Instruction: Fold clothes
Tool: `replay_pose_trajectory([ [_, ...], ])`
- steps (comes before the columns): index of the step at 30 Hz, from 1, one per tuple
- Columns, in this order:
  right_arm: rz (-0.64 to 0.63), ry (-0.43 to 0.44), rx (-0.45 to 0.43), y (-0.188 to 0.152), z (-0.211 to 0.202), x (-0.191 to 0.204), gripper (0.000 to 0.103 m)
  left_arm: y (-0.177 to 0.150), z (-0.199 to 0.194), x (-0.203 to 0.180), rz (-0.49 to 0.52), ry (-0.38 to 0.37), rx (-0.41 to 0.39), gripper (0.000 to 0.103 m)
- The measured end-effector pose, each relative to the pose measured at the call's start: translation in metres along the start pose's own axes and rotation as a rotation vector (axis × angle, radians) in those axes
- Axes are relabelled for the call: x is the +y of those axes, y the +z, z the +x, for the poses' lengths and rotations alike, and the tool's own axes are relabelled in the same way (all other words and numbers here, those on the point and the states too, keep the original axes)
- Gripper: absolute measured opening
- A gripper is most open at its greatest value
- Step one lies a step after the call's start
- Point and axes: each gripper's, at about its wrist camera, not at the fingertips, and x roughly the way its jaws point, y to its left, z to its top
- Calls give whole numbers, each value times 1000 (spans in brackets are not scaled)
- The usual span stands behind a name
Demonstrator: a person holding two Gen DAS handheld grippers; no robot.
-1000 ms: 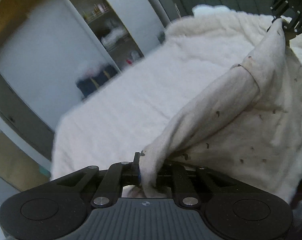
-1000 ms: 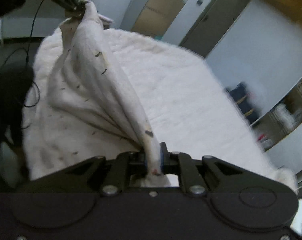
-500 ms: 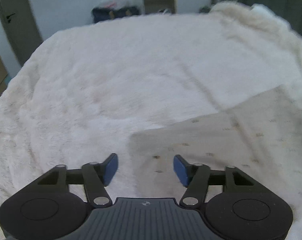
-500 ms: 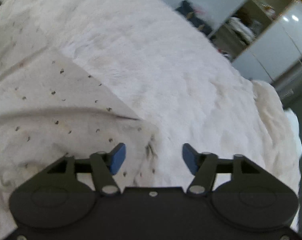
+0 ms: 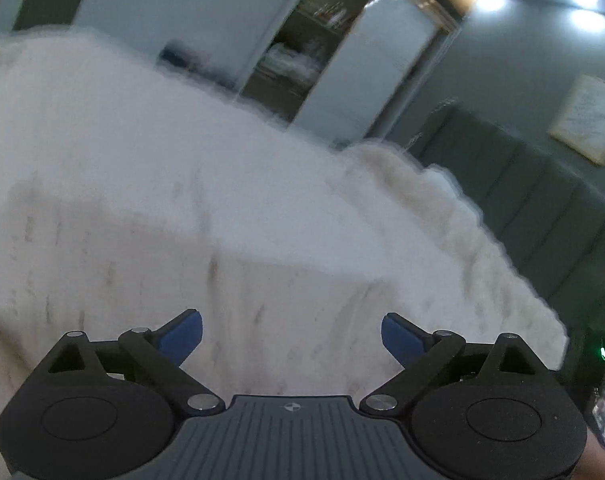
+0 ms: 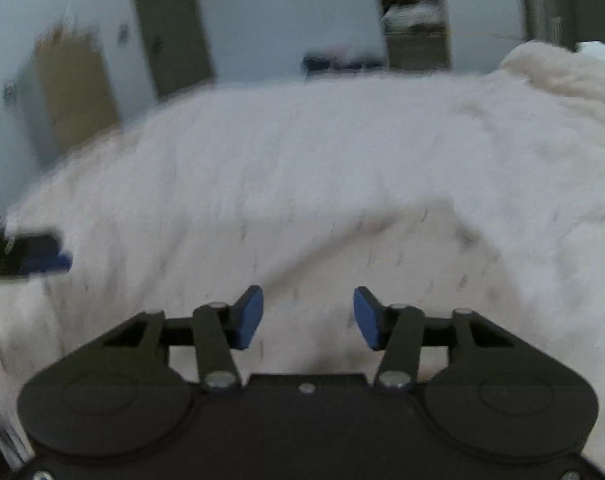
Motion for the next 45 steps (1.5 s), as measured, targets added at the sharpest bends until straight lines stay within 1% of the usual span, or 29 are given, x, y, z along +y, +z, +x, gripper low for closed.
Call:
replay_pose_trajectory([
  [1,-44,-99,76,-12,9,-6,33,-5,0,18,-35,118,43,66],
  [3,1,-247,30,-24,-9,-36,34,-7,-19,35,-84,92,19,67],
  [4,39,-297,-16,-26,-21,-51,35,-6,-31,41,-104,72,-8,71],
  [5,77,-305,-62,-25,-30,-60,36,-4,-38,38,-99,57,-41,75],
  [6,115,-282,-105,-20,-36,-65,38,-2,-44,35,-94,41,-74,80],
  [7,126,-254,-133,-13,-37,-64,45,0,-50,31,-89,25,-105,81],
  [9,129,-202,-186,-1,-37,-58,46,5,-49,17,-64,-17,-148,84],
  [10,110,-169,-238,8,-37,-51,51,6,-47,8,-43,-28,-162,87],
  [11,78,-140,-254,17,-31,-39,56,9,-44,2,-28,-33,-164,87],
  [12,44,-112,-264,26,-25,-27,56,10,-36,-10,1,-43,-156,87],
  [14,24,-75,-230,33,-7,-17,55,10,-26,-22,30,-57,-131,87],
  [16,38,-88,-168,31,10,-20,55,4,-19,-26,30,-83,-92,87],
  [18,59,-136,-66,21,22,-33,50,-5,-23,-25,3,-102,-57,87],
  [19,120,-196,-32,5,14,-54,49,-11,-25,-25,-9,-98,-36,87],
  [21,294,-199,-102,-16,-17,-79,54,-20,-23,-20,-22,-64,-7,87],
  [22,383,-195,-143,-26,-33,-91,62,-26,-26,-22,-19,-41,0,87],
  [23,420,-175,-169,-32,-44,-94,73,-29,-29,-25,-5,-28,-8,87],
  [24,428,-144,-197,-40,-55,-90,77,-32,-32,-27,8,-15,-17,87],
  [25,403,-107,-229,-44,-60,-84,85,-35,-35,-30,22,-3,-25,87],
  [26,373,-69,-260,-48,-64,-79,85,-36,-37,-35,36,6,-33,88],
  [27,365,-60,-270,-46,-61,-78,85,-36,-39,-39,51,15,-44,92],
  [28,340,-31,-315,-55,-64,-70,86,-37,-44,-44,67,26,-63,96],
  [30,302,26,-284,-60,-57,-63,86,-36,-57,-47,87,76,-110,103],
  [33,263,104,-229,-60,-48,-60,87,-31,-70,-49,96,133,-142,103],
  [35,228,141,-198,-58,-44,-63,93,-28,-73,-52,88,161,-143,103],
  [38,221,155,-174,-60,-47,-60,96,-26,-71,-58,70,158,-103,103],
  [40,238,170,-160,-62,-52,-60,97,-28,-67,-66,94,143,-75,103],
  [42,258,182,-163,-64,-54,-63,99,-29,-63,-72,124,152,-66,103],
  [45,238,142,-137,-67,-53,-66,101,-32,-54,-77,136,154,-35,103],
])
